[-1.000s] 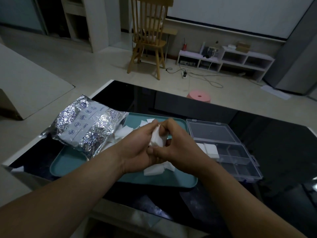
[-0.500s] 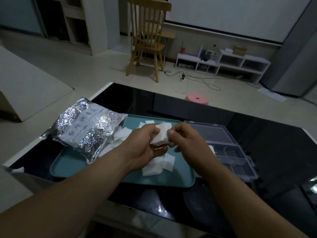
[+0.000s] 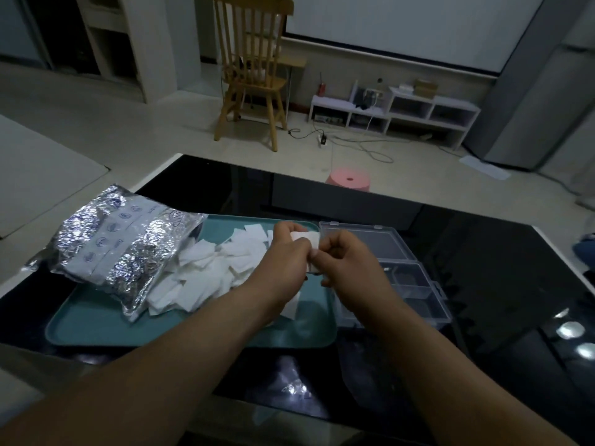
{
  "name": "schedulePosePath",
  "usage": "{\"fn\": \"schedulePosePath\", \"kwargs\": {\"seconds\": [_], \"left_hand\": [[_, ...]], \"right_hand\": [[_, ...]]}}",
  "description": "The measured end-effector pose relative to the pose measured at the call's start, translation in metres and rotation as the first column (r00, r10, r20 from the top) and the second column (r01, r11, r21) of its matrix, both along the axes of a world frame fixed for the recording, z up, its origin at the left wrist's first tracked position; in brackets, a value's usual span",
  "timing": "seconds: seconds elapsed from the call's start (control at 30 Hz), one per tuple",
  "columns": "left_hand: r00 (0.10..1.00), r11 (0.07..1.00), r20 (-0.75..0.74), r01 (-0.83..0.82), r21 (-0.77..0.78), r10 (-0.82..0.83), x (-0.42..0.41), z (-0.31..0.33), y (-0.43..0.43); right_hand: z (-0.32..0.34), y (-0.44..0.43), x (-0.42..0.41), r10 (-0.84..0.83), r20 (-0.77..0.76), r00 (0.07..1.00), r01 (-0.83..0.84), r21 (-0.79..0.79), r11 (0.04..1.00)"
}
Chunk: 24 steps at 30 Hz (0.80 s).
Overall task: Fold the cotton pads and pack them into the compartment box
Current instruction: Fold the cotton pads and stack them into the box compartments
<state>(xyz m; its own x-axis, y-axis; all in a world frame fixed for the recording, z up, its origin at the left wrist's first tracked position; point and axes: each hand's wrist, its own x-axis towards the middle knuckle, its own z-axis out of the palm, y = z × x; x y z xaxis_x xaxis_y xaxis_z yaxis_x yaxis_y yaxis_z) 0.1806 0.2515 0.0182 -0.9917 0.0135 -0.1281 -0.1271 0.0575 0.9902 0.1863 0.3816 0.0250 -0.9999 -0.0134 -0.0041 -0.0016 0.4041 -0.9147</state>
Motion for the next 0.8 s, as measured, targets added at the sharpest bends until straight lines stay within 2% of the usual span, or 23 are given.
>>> {"fn": "schedulePosePath", "kwargs": {"seconds": [0.1, 0.17, 0.2, 0.27, 0.3, 0.43, 0.5, 0.57, 0.7, 0.8], "left_hand": [[0.987, 0.995, -0.164, -0.012, -0.101, -0.004, -0.012, -0.005, 0.023], [0.951, 0.957, -0.299, -0.015, -0.289, -0.075, -0.020, -0.011, 0.038], [0.923, 0.902, -0.347, -0.001, -0.433, -0.165, -0.022, -0.015, 0.046], [0.844, 0.706, -0.357, 0.035, -0.708, -0.400, -0.023, -0.027, 0.060], [0.806, 0.609, -0.336, 0.037, -0.792, -0.487, -0.022, -0.033, 0.066], [0.746, 0.334, -0.228, -0.008, -0.943, -0.626, -0.022, -0.047, 0.074], [0.743, 0.236, -0.166, -0.011, -0.972, -0.648, -0.024, -0.052, 0.074], [0.754, 0.210, -0.143, -0.008, -0.978, -0.641, -0.026, -0.055, 0.076], [0.769, 0.201, -0.142, -0.017, -0.979, -0.623, -0.026, -0.057, 0.082], [0.772, 0.211, -0.149, -0.020, -0.977, -0.618, -0.026, -0.059, 0.083]], "right_hand": [[0.010, 0.035, -0.012, -0.053, -0.021, 0.998, 0.053, -0.017, 0.998], [0.015, 0.069, -0.022, -0.157, -0.052, 0.986, 0.157, 0.006, 0.988], [0.015, 0.087, -0.025, -0.209, -0.056, 0.976, 0.211, 0.025, 0.977], [0.007, 0.116, -0.029, -0.279, -0.048, 0.959, 0.282, 0.093, 0.955], [0.001, 0.125, -0.030, -0.294, -0.035, 0.955, 0.296, 0.137, 0.945], [-0.026, 0.135, -0.040, -0.260, 0.006, 0.966, 0.245, 0.316, 0.917], [-0.034, 0.138, -0.045, -0.247, 0.020, 0.969, 0.215, 0.429, 0.877], [-0.036, 0.141, -0.049, -0.240, 0.042, 0.970, 0.186, 0.506, 0.842], [-0.034, 0.141, -0.051, -0.226, 0.089, 0.970, 0.141, 0.552, 0.822], [-0.035, 0.139, -0.053, -0.238, 0.119, 0.964, 0.110, 0.637, 0.763]]}}
